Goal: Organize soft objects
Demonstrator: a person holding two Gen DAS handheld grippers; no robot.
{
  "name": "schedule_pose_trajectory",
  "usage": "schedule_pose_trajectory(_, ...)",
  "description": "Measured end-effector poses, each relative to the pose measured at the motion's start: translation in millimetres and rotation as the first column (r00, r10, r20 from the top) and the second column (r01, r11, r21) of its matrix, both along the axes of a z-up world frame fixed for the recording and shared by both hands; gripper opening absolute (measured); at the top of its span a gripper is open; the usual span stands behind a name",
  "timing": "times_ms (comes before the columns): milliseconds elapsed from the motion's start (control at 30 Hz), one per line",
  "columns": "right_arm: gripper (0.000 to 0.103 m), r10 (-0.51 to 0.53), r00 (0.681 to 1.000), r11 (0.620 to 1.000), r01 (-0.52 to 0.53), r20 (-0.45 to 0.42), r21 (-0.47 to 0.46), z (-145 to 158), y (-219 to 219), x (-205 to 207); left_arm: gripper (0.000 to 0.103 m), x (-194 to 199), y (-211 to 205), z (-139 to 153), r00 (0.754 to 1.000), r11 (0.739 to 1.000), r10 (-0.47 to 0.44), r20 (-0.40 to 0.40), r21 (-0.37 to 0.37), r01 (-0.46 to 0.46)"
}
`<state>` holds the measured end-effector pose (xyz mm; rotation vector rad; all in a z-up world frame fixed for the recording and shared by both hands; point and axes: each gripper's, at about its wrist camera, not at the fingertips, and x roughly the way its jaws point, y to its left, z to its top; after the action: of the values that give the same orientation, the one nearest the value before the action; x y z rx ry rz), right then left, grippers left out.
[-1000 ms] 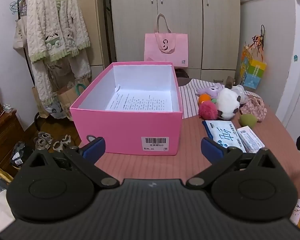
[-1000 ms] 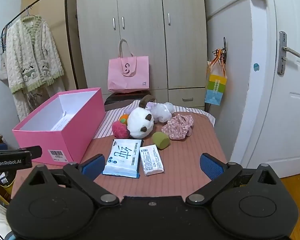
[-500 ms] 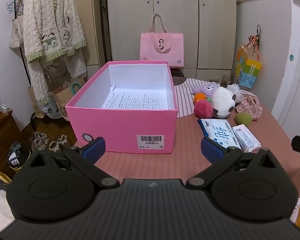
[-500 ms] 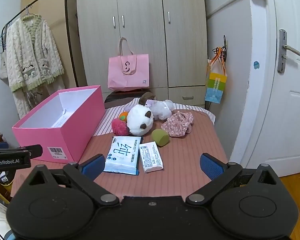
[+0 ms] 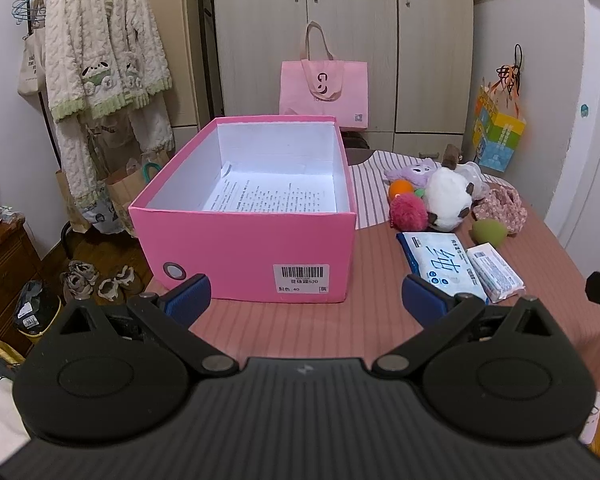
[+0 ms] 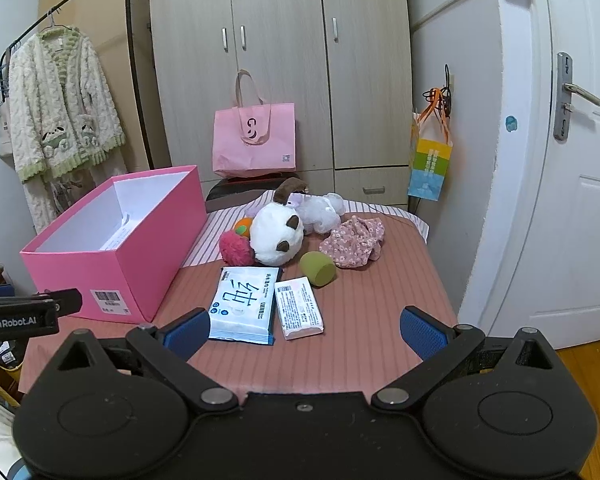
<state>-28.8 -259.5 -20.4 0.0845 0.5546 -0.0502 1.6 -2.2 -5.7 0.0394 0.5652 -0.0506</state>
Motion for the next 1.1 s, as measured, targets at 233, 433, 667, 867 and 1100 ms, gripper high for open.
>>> schedule_pose_trajectory(233,0.103,0.0,1.0,1.0,0.0,0.005,0.002,0,-1,-1,0.103,-3,-1,-2,1.0,1.0,-0.012,-0.003,0.001,0.012)
schedule_pose_trajectory(433,0.103,0.006,1.0,1.0,-0.006,0.004,0.013,-4,-2,-2,0.103,-4,-2,-4,1.0,1.0,-0.014,-0.009,0.01,0.014)
schedule_pose_trajectory(667,0.103,0.006,1.0,1.0,-0.006,0.0,0.016,-6,-5,0,0.103,-2,-3,-4,1.0,1.0,-0.022,-0.011,0.013,0.022)
schedule_pose_trajectory(867,0.103,0.017,1.0,1.0,-0.017,0.017,0.001,-2,-8,3,0.103,3,-11,-1,0.999,0.999,-0.037,0.026,0.009,0.037)
schedule_pose_trajectory(1100,0.103,0.051,0.993,0.999,-0.05,0.111,-0.011,-1,-15,8,0.102,17,-18,-2,0.996,0.996,-0.069,0.049,-0.049,0.072)
